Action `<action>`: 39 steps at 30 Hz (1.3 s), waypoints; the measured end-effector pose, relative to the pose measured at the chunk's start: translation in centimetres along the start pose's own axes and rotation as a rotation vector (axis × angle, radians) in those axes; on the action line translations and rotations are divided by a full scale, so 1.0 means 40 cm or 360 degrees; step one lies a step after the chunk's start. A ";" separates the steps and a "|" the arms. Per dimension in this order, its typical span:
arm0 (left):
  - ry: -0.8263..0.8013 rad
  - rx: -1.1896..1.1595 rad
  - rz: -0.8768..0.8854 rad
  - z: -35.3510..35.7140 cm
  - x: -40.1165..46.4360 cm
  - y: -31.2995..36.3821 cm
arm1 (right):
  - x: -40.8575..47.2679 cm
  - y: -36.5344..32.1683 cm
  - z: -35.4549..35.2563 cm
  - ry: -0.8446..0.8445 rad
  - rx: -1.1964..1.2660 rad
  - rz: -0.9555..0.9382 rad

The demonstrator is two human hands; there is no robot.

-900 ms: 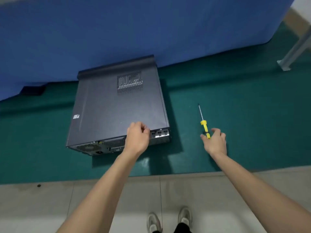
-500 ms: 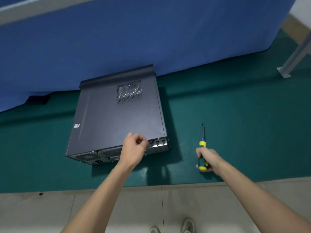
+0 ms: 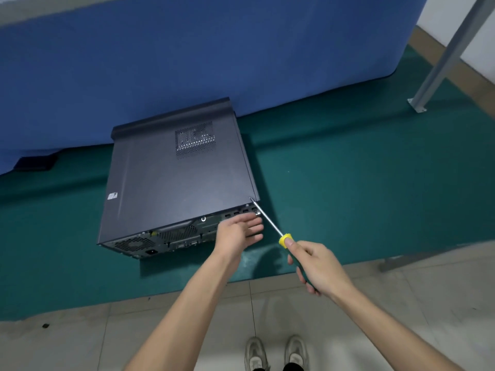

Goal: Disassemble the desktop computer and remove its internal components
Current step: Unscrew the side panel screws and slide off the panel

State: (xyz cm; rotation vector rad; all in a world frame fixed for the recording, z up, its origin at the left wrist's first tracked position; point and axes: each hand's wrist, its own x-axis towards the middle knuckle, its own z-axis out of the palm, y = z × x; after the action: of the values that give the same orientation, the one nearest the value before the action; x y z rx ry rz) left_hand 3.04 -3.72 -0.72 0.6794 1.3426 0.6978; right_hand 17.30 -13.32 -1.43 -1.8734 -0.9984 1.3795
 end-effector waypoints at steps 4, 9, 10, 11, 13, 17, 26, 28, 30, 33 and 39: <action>-0.0183 -0.0264 -0.0061 0.002 -0.002 -0.012 | -0.023 0.028 0.051 -0.0004 0.0026 0.0072; -0.0236 -0.0338 -0.0053 -0.001 0.002 -0.013 | -0.032 0.032 0.086 0.0005 0.0141 0.0175; -0.0211 -0.0321 -0.0038 -0.001 0.004 -0.013 | -0.033 0.030 0.091 0.0010 0.0166 0.0186; -0.0185 -0.0307 -0.0023 0.000 0.007 -0.012 | -0.034 0.027 0.095 0.0016 0.0189 0.0196; -0.0152 -0.0284 0.0001 0.002 0.014 -0.007 | -0.032 0.021 0.102 0.0041 0.0222 0.0200; -0.0126 -0.0235 0.0014 0.005 0.021 0.004 | -0.027 0.010 0.110 0.0108 0.0192 0.0174; -0.0125 -0.0216 -0.0006 0.001 0.024 0.000 | -0.032 0.015 0.114 0.0094 0.0245 0.0204; -0.0129 -0.0209 -0.0014 0.002 0.025 -0.001 | -0.032 0.017 0.117 0.0095 0.0270 0.0221; -0.0125 -0.0202 -0.0014 0.003 0.028 -0.001 | -0.031 0.017 0.118 0.0086 0.0277 0.0227; -0.0121 -0.0189 -0.0020 0.001 0.031 0.000 | -0.032 0.013 0.115 0.0019 0.0352 0.0288; -0.0094 -0.0166 -0.0028 -0.002 0.033 0.008 | -0.037 -0.005 0.094 -0.0457 0.0904 0.0622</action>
State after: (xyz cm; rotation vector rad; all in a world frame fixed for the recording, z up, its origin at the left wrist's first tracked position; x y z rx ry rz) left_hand 3.08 -2.49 -1.28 0.5995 1.2480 0.7229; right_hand 13.41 -14.34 -1.57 -1.5031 -0.2975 1.9542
